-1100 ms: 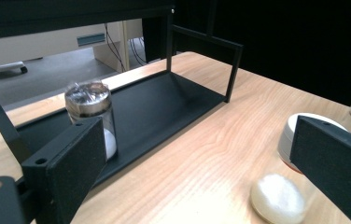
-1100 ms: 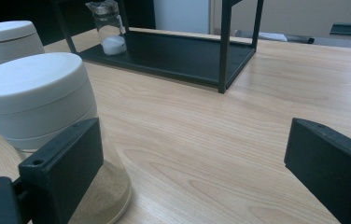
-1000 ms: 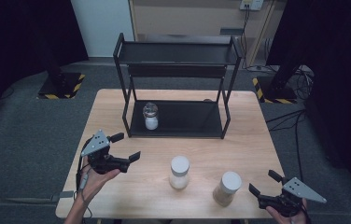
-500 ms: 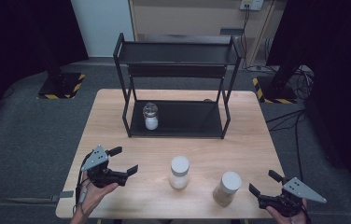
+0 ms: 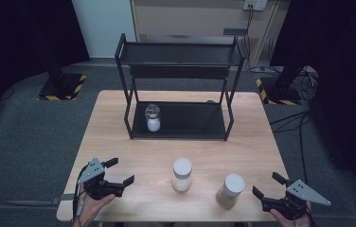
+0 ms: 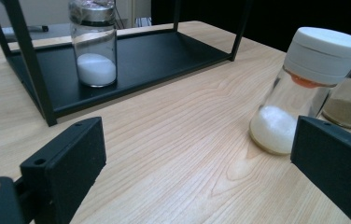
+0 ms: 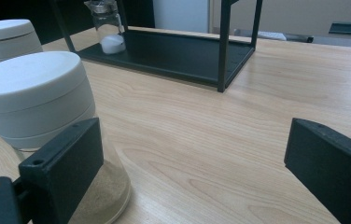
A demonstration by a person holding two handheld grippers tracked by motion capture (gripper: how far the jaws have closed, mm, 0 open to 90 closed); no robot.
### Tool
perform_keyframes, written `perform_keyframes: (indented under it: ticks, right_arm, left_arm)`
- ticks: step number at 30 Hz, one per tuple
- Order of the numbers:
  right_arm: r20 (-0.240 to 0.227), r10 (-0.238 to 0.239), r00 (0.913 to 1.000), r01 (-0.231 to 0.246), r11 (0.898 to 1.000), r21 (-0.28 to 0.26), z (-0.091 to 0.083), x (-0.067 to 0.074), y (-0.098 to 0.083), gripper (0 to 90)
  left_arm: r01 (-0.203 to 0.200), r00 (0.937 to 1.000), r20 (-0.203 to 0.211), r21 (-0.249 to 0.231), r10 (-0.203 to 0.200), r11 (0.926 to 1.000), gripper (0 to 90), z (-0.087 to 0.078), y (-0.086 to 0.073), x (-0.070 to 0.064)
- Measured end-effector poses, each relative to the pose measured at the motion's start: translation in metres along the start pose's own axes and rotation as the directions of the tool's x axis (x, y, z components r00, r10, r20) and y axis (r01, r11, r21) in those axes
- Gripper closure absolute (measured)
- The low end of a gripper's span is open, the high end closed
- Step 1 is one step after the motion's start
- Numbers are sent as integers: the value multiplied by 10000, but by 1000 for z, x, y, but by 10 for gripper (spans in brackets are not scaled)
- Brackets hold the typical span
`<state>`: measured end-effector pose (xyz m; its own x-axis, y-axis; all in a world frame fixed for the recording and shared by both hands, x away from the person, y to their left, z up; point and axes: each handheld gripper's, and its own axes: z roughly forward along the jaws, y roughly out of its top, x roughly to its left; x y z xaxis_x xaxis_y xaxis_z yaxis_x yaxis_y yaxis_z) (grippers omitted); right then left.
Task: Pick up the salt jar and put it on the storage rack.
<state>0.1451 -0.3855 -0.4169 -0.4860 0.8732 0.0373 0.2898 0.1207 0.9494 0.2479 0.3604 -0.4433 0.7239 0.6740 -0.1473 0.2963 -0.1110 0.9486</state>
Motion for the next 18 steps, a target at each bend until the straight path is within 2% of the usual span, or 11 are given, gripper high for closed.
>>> perform_keyframes:
  ticks: [3,4,5,18]
  right_arm:
    - [-6,-16,10000,16,10000,13,0,0,0,47]
    - [-2,-5,10000,5,10000,17,0,0,0,47]
    - [-10,-18,10000,18,10000,-5,0,0,0,47]
    - [-33,-5,10000,5,10000,33,1,0,0,49]
  left_arm:
    - [-42,9999,-123,27,42,10000,23,-1,-3,0]
    - [-217,9991,-352,190,224,9996,24,-1,-4,-2]
    - [-230,9990,-384,232,239,9995,25,0,-6,-2]
    - [-164,9992,-350,213,172,9996,14,-3,-11,4]
